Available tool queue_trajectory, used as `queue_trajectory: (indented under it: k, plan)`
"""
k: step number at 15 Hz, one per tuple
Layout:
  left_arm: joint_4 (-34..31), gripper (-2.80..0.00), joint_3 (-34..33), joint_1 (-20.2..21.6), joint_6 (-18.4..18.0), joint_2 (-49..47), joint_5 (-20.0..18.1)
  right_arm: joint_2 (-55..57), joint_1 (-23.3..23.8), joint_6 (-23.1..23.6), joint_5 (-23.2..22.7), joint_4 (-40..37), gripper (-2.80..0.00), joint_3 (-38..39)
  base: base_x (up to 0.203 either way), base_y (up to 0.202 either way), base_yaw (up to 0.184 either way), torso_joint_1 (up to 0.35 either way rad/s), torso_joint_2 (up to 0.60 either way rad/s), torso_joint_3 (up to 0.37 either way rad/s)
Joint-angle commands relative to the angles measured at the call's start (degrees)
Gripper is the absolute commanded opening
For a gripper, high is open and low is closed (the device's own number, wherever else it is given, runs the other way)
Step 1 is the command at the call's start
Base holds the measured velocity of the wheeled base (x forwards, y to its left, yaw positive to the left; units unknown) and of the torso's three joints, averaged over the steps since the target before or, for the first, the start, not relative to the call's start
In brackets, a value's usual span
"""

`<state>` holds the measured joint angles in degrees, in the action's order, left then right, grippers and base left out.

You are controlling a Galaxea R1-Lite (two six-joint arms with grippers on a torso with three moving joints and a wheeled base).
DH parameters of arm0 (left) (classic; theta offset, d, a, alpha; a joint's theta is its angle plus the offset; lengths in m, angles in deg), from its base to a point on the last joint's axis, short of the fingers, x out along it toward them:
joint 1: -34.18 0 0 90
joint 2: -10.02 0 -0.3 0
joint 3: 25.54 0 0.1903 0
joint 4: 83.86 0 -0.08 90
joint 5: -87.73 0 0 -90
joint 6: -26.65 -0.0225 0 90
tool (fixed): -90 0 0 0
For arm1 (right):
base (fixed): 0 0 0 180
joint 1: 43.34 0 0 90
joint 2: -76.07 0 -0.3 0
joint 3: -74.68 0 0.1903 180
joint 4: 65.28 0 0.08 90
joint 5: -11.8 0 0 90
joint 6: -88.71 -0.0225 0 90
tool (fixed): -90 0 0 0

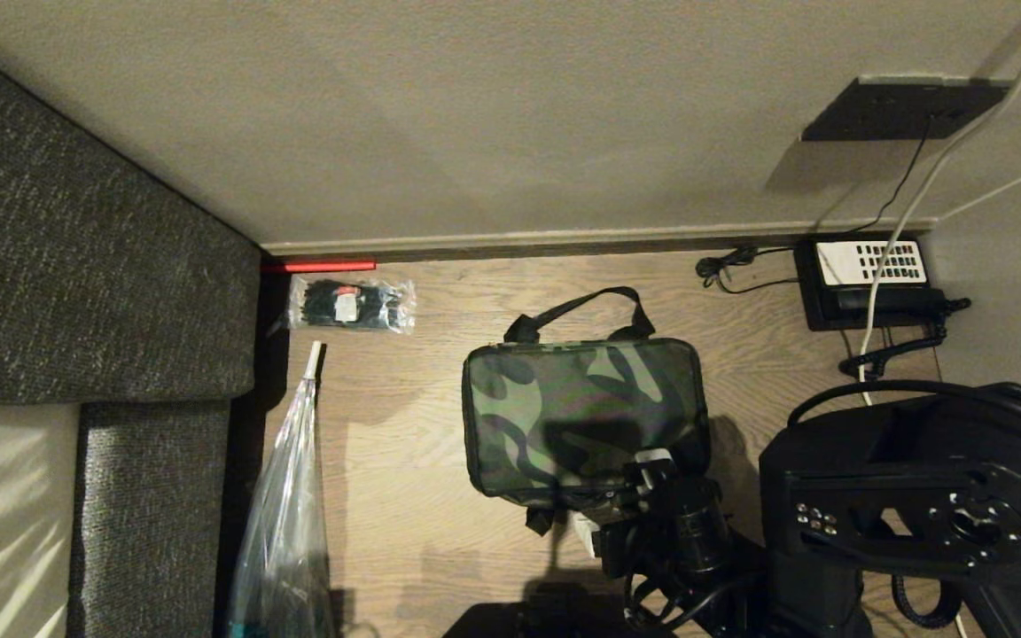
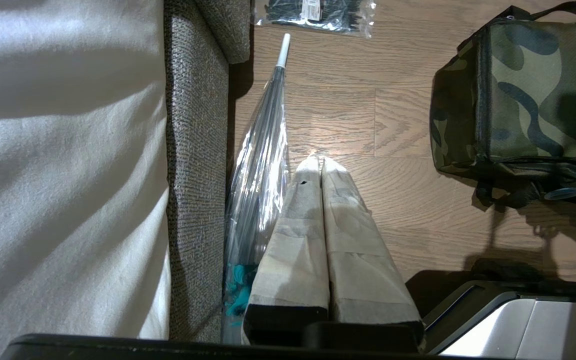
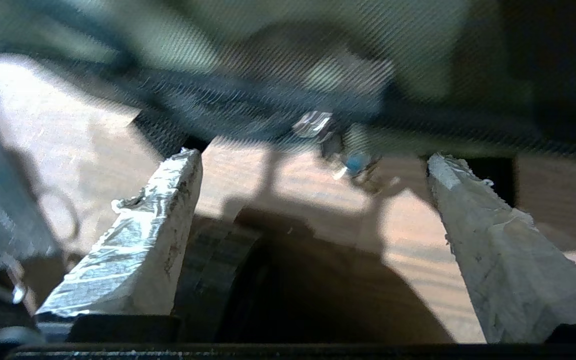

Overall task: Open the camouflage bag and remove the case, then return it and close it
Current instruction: Open the top of the storage box

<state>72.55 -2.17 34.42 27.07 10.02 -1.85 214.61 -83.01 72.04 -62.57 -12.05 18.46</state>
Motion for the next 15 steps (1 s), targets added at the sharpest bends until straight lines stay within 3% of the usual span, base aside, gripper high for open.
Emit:
queue_trajectory:
  k: [1, 10, 11, 15]
  plan:
    - [-0.04, -2.80, -0.18, 0.02, 0.02, 0.00, 0.02, 0.77, 1.35, -0.11, 0.10, 0.31, 0.00, -0.72, 0.000, 0.000, 0.000, 0.000, 0.00, 0.000]
    - [-0.04, -2.80, -0.18, 0.02, 0.02, 0.00, 0.02, 1.82, 1.80, -3.63, 0.37, 1.80, 0.00, -4.06, 0.000, 0.000, 0.000, 0.000, 0.00, 0.000]
    - [-0.04, -2.80, -0.18, 0.02, 0.02, 0.00, 0.02, 1.82, 1.79, -3.63, 0.37, 1.80, -2.80, -4.06, 0.000, 0.000, 0.000, 0.000, 0.00, 0.000]
    - [-0.04, -2.80, -0.18, 0.02, 0.02, 0.00, 0.02, 2.35, 1.73, -2.69, -0.13, 4.09, -2.80, -3.53, 0.000, 0.000, 0.000, 0.000, 0.00, 0.000]
